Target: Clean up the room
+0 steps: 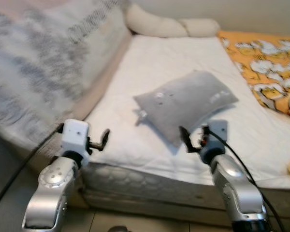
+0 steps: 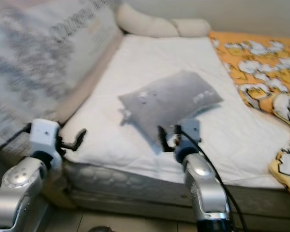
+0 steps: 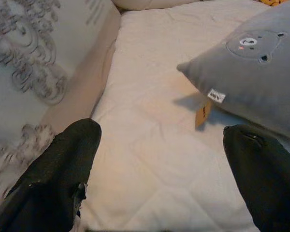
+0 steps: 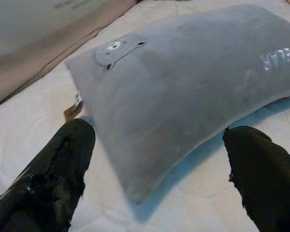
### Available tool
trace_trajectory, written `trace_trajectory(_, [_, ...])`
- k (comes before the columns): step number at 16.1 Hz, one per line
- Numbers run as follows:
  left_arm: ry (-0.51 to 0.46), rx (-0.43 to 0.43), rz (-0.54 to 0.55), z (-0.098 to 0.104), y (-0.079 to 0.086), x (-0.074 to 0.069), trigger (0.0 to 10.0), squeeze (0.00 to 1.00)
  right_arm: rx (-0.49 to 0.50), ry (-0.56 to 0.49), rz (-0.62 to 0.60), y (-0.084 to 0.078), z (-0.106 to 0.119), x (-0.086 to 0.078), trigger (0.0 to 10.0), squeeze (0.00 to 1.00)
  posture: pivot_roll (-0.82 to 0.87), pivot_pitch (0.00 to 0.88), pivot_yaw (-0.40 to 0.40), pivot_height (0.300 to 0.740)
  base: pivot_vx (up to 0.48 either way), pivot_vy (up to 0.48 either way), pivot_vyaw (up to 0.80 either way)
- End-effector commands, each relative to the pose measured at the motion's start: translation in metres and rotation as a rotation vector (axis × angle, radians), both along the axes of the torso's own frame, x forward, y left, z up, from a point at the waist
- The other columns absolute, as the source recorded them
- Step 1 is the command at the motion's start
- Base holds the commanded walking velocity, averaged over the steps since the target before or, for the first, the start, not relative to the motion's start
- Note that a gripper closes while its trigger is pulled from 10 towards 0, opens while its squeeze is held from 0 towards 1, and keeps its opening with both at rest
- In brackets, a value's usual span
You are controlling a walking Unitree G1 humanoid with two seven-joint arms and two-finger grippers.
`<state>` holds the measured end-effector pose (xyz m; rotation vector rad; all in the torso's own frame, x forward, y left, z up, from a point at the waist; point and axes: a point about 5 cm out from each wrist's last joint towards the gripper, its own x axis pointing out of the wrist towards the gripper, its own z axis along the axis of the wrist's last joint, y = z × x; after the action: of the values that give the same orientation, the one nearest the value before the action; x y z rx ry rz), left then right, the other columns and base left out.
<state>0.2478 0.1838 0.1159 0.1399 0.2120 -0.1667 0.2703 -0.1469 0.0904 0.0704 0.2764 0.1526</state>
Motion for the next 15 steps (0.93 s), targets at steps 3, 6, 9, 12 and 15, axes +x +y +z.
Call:
trace_trajectory(3, [-0.012, -0.001, -0.007, 0.0026, -0.0044, 0.0033, 10.0, 0.0, -0.025, -0.017, -0.032, -0.0115, 0.0024, 0.0003, 10.0, 0.0, 0.05, 0.0, 0.035, 0.74, 0.334, 0.0, 0.0])
trace_trajectory(6, [-0.012, -0.006, -0.005, 0.0026, -0.0048, 0.0038, 10.0, 0.0, -0.037, -0.022, -0.037, -0.0125, 0.0028, 0.0013, 10.0, 0.0, 0.05, 0.0, 0.035, 0.74, 0.334, 0.0, 0.0])
trace_trajectory(9, [-0.013, -0.008, -0.008, 0.0027, -0.0058, 0.0045, 10.0, 0.0, -0.045, -0.025, -0.039, -0.0135, 0.0033, 0.0022, 10.0, 0.0, 0.05, 0.0, 0.034, 0.74, 0.335, 0.0, 0.0])
trace_trajectory(12, [-0.015, -0.008, -0.008, 0.0035, -0.0059, 0.0049, 10.0, 0.0, -0.049, -0.027, -0.04, -0.0137, 0.0034, 0.0031, 10.0, 0.0, 0.05, 0.0, 0.033, 0.74, 0.335, 0.0, 0.0])
trace_trajectory(15, [-0.017, -0.007, -0.016, 0.0042, -0.0075, 0.0049, 10.0, 0.0, -0.052, -0.027, -0.039, -0.012, 0.003, 0.0034, 10.0, 0.0, 0.05, 0.0, 0.034, 0.74, 0.334, 0.0, 0.0])
